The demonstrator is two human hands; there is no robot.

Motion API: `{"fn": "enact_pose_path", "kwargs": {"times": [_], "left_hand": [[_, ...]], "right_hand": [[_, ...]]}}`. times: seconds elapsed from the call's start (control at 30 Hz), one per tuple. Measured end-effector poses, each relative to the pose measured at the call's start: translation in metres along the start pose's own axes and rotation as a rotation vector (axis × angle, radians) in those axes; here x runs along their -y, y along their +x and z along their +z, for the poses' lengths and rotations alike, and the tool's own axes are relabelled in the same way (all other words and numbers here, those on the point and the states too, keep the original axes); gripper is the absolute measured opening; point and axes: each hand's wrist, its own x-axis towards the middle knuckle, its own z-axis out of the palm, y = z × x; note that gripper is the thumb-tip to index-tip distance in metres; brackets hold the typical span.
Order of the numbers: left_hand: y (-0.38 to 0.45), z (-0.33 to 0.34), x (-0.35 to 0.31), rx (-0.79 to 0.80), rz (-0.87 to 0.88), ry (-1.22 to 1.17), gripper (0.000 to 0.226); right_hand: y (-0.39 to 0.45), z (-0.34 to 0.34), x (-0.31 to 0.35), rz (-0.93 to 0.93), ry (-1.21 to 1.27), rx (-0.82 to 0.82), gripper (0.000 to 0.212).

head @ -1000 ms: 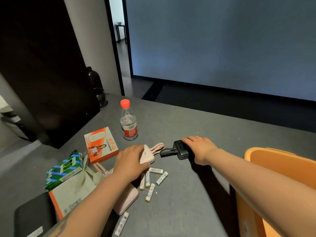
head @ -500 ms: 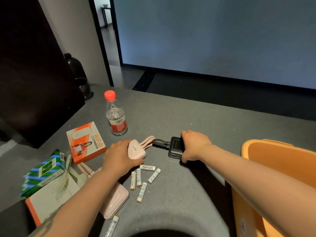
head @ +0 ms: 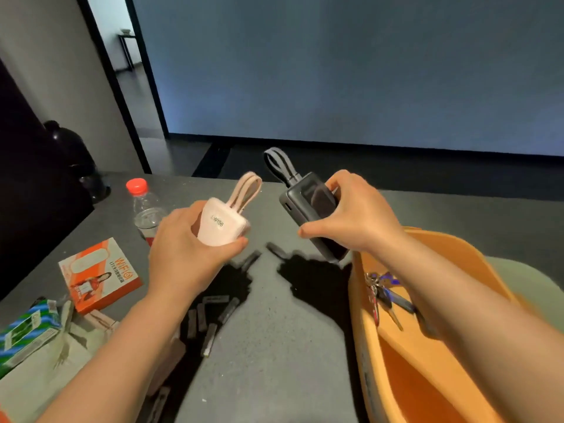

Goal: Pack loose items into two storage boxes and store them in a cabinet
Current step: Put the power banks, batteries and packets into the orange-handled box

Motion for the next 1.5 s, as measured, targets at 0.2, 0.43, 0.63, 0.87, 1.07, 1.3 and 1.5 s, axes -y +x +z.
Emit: {"fn": "enact_pose_path", "kwargs": {"times": [0.2, 0.43, 0.63, 0.87, 1.07, 1.3, 1.5], "left_hand": [[-0.058, 0.027, -0.062, 0.128, 0.055, -0.147, 0.049], [-0.096, 0.049, -0.093, 0.147, 0.064, -0.272, 0.053], [-0.096, 0.051, -0.106, 0.125, 0.103, -0.255, 0.05], [-0.101, 0.055, -0.112, 0.135, 0.159, -0.218, 0.054], [-0.105, 0.063, -0.121, 0.155, 0.163, -0.23, 0.051], [-0.11, 0.071, -0.134, 0.19, 0.174, -0.242, 0.062], [-0.103, 0.069, -0.152, 0.211, 0.093, -0.383, 0.05]], "right_hand": [[-0.102, -0.067, -0.063, 0.219, -0.053, -0.088, 0.065], [-0.156, -0.045, -0.115, 0.47, -0.185, 0.081, 0.068], [-0.154, -0.008, -0.115, 0.497, -0.247, 0.383, 0.079], [-0.144, 0.015, -0.107, 0.482, -0.349, 0.665, 0.092], [-0.137, 0.029, -0.105, 0.491, -0.411, 0.724, 0.103], [-0.138, 0.019, -0.117, 0.556, -0.322, 0.619, 0.097], [-0.162, -0.037, -0.1, 0.34, 0.943, 0.073, 0.026]]}}
